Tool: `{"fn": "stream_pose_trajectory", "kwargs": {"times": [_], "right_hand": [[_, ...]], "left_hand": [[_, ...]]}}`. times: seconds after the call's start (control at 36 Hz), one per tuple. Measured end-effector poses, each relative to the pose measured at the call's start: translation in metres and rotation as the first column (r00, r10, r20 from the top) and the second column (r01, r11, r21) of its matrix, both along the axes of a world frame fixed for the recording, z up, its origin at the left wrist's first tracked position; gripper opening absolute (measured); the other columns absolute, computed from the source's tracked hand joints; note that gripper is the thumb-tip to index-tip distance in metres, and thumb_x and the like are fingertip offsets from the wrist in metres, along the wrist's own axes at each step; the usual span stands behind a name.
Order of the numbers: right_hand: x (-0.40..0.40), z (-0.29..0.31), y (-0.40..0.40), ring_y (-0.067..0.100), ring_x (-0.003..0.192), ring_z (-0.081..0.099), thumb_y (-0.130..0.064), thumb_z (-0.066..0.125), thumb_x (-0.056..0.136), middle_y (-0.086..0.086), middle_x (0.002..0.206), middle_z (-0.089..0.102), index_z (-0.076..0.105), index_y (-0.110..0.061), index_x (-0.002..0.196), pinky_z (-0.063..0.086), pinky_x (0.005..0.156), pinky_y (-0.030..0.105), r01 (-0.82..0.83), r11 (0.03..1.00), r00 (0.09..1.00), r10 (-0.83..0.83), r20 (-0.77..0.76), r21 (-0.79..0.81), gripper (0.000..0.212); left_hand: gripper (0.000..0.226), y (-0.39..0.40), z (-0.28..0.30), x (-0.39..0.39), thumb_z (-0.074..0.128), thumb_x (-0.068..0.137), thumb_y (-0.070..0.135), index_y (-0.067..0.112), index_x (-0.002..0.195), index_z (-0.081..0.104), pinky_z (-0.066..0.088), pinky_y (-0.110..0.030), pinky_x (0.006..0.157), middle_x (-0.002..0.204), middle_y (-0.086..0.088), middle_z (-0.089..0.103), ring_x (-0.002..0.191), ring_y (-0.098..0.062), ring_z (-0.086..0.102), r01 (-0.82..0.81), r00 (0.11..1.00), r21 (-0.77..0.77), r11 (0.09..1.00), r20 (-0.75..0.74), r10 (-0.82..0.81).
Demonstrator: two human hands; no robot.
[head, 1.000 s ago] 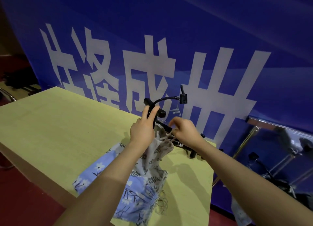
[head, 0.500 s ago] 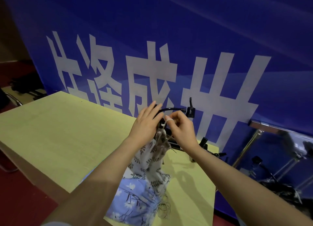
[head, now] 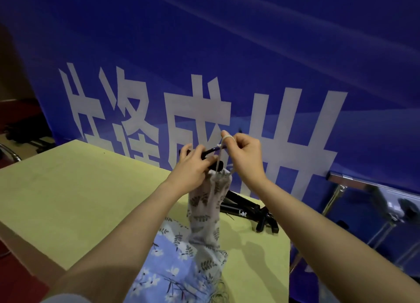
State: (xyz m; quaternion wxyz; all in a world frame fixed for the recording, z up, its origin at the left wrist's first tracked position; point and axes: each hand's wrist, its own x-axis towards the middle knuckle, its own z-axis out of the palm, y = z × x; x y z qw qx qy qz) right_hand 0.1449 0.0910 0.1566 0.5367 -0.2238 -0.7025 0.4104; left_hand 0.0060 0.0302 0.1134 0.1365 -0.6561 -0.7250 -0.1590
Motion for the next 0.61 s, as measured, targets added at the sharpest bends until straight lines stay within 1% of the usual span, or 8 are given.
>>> {"fn": "stream_pose_trajectory", "kwargs": {"times": [0.06,0.11,0.17,0.22,0.31,0.39,0.47,0.61], "right_hand": [[0.001,0.007,0.0,0.027,0.053,0.046,-0.028,0.06,0.092,0.023,0.056,0.046,0.051,0.012,0.065,0.044,0.053,0.033,0.005,1.0,0.999,-0.004,-0.037,0.011,0.049],[0.001,0.013,0.0,0.023,0.052,0.043,-0.026,0.061,0.091,0.021,0.053,0.045,0.048,0.01,0.061,0.041,0.052,0.031,0.007,1.0,0.998,-0.006,-0.06,0.018,0.049],[0.002,0.017,0.002,0.009,0.046,0.038,-0.022,0.062,0.091,-0.002,0.043,0.04,0.044,-0.002,0.052,0.036,0.048,0.023,0.016,1.0,0.997,-0.014,-0.076,0.021,0.048],[0.003,0.02,0.003,0.003,0.043,0.031,-0.018,0.062,0.091,-0.012,0.039,0.034,0.038,-0.014,0.048,0.033,0.048,0.016,0.015,0.999,0.997,-0.013,-0.075,0.031,0.049],[0.005,0.021,0.004,0.004,0.043,0.031,-0.018,0.061,0.092,-0.011,0.041,0.034,0.037,-0.018,0.048,0.034,0.049,0.019,0.007,0.999,0.997,-0.003,-0.079,0.039,0.05],[0.006,0.018,0.005,0.005,0.044,0.03,-0.017,0.061,0.092,-0.008,0.044,0.032,0.036,-0.015,0.05,0.033,0.049,0.02,-0.003,1.0,0.999,0.004,-0.049,0.026,0.049],[0.008,0.011,0.007,0.003,0.042,0.034,-0.015,0.061,0.091,-0.011,0.041,0.036,0.04,-0.012,0.051,0.036,0.05,0.015,-0.013,1.0,1.0,0.013,-0.017,0.002,0.045],[0.011,0.0,0.008,0.002,0.042,0.035,-0.013,0.061,0.091,-0.013,0.04,0.038,0.046,-0.008,0.053,0.045,0.061,0.016,-0.04,0.998,0.999,0.041,0.016,-0.048,0.041]], "left_hand": [[0.045,0.0,0.009,0.001,0.047,0.093,0.017,0.03,0.136,0.042,0.04,-0.045,0.092,0.124,-0.008,0.037,0.111,-0.037,0.041,-0.004,1.0,0.013,1.0,-0.025,0.004],[0.051,0.002,0.016,0.002,0.046,0.094,0.02,0.036,0.141,0.033,0.037,-0.036,0.069,0.116,-0.008,0.037,0.092,-0.032,0.05,-0.016,0.998,0.016,1.0,-0.062,0.017],[0.062,0.006,0.02,0.006,0.045,0.095,0.019,0.042,0.146,0.018,0.034,-0.034,0.061,0.11,-0.007,0.033,0.083,-0.029,0.049,-0.057,0.995,-0.005,0.998,-0.081,0.056],[0.071,0.01,0.02,0.011,0.046,0.095,0.015,0.044,0.147,0.007,0.032,-0.034,0.059,0.108,-0.008,0.03,0.078,-0.026,0.042,-0.126,0.989,-0.022,0.992,-0.076,0.124],[0.064,0.013,0.017,0.017,0.04,0.099,0.018,0.035,0.149,0.004,0.035,-0.036,0.063,0.119,-0.012,0.028,0.089,-0.031,0.045,-0.189,0.982,-0.084,0.978,-0.034,0.186],[0.052,0.013,0.007,0.022,0.026,0.101,0.039,0.025,0.149,0.011,0.035,-0.038,0.067,0.126,-0.012,0.026,0.099,-0.033,0.044,-0.145,0.985,-0.101,0.984,0.075,0.153],[0.044,0.007,-0.004,0.033,0.027,0.101,0.039,0.014,0.136,0.027,0.041,-0.041,0.07,0.127,-0.011,0.029,0.102,-0.035,0.047,-0.098,0.968,-0.096,0.991,0.221,0.117],[0.031,0.003,-0.026,0.032,0.042,0.097,0.021,0.026,0.127,0.037,0.046,-0.044,0.059,0.136,-0.006,0.025,0.073,-0.031,0.053,-0.017,0.947,-0.155,0.988,0.315,0.065]]}}
